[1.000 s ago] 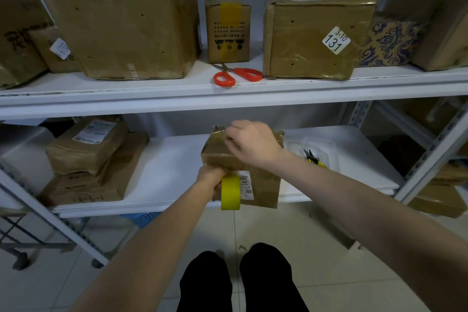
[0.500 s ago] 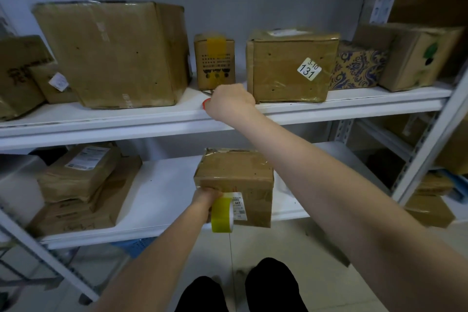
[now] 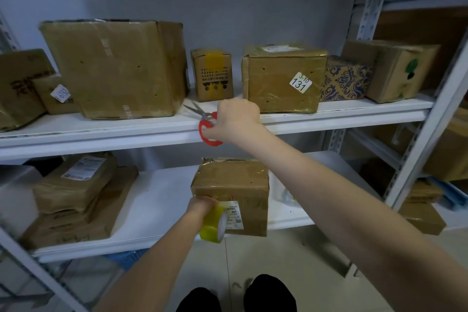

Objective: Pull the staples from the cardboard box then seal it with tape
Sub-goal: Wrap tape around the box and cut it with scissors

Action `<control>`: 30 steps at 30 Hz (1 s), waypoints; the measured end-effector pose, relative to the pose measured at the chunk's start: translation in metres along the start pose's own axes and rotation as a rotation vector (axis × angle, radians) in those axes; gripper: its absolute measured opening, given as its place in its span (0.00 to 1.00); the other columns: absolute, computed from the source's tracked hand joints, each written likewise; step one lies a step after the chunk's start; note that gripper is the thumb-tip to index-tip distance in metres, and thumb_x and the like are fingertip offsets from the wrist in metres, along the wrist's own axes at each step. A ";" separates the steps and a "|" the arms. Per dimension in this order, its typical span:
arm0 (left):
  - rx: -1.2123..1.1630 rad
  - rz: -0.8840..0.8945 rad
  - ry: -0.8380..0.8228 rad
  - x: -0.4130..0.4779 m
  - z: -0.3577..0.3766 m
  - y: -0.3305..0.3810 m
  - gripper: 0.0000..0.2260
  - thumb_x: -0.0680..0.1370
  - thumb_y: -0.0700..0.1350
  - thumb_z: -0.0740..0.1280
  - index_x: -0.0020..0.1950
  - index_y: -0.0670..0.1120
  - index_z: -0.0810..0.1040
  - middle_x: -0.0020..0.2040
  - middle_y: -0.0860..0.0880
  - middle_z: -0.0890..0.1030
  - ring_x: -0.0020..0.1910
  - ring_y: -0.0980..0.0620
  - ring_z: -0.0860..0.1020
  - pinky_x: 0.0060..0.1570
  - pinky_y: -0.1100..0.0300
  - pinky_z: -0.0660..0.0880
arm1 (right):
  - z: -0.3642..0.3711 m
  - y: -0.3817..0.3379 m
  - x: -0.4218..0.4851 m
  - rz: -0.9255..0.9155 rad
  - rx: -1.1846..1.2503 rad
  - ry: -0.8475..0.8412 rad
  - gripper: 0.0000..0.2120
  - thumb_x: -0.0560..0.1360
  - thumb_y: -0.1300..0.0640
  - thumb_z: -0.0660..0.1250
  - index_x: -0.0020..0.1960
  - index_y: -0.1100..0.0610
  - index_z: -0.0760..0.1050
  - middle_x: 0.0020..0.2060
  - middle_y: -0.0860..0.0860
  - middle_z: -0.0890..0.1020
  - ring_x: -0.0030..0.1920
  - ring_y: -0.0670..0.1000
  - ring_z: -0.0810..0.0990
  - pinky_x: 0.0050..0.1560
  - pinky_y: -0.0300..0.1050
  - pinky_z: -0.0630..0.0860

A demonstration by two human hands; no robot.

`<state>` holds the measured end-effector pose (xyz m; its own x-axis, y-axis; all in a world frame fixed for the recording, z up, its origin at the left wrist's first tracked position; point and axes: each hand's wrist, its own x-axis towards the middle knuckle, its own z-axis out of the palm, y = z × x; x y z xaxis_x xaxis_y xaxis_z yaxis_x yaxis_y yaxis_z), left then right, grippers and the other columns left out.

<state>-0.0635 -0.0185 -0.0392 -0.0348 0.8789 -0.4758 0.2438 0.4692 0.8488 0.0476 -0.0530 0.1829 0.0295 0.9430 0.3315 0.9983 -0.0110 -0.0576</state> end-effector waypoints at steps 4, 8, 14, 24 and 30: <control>-0.017 0.004 -0.007 -0.008 -0.002 0.004 0.12 0.70 0.37 0.71 0.52 0.41 0.77 0.53 0.39 0.81 0.53 0.40 0.79 0.59 0.44 0.75 | 0.017 0.018 -0.028 -0.139 0.315 -0.162 0.21 0.68 0.38 0.68 0.42 0.58 0.76 0.34 0.49 0.78 0.36 0.49 0.75 0.34 0.42 0.68; 0.005 0.045 -0.010 -0.009 0.001 -0.001 0.17 0.63 0.42 0.72 0.51 0.42 0.77 0.53 0.39 0.81 0.54 0.40 0.80 0.59 0.45 0.76 | 0.036 0.047 -0.051 -0.244 0.611 -0.539 0.20 0.74 0.43 0.67 0.50 0.60 0.78 0.36 0.50 0.76 0.37 0.47 0.74 0.40 0.42 0.69; -0.036 0.023 0.046 -0.011 0.004 -0.007 0.13 0.72 0.39 0.72 0.55 0.41 0.76 0.57 0.40 0.79 0.57 0.40 0.77 0.61 0.49 0.74 | 0.107 0.100 -0.075 0.026 0.598 -1.222 0.28 0.71 0.30 0.59 0.47 0.56 0.74 0.36 0.49 0.70 0.37 0.46 0.68 0.47 0.40 0.69; -0.216 -0.026 -0.044 -0.001 0.008 -0.023 0.22 0.67 0.41 0.76 0.59 0.39 0.77 0.57 0.40 0.80 0.56 0.40 0.79 0.59 0.46 0.75 | 0.161 0.100 -0.064 0.207 0.631 -1.205 0.41 0.52 0.21 0.65 0.46 0.55 0.69 0.40 0.50 0.70 0.40 0.48 0.69 0.47 0.40 0.70; -0.150 0.056 0.046 0.000 -0.002 -0.034 0.06 0.70 0.43 0.76 0.40 0.45 0.80 0.52 0.42 0.81 0.53 0.44 0.78 0.59 0.51 0.75 | 0.169 0.096 -0.060 0.115 0.618 -1.209 0.33 0.62 0.24 0.63 0.42 0.55 0.70 0.40 0.51 0.68 0.39 0.48 0.68 0.46 0.42 0.69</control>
<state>-0.0742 -0.0347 -0.0679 -0.0700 0.9055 -0.4185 0.0996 0.4238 0.9003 0.1329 -0.0546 -0.0013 -0.2703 0.6504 -0.7099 0.7985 -0.2605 -0.5427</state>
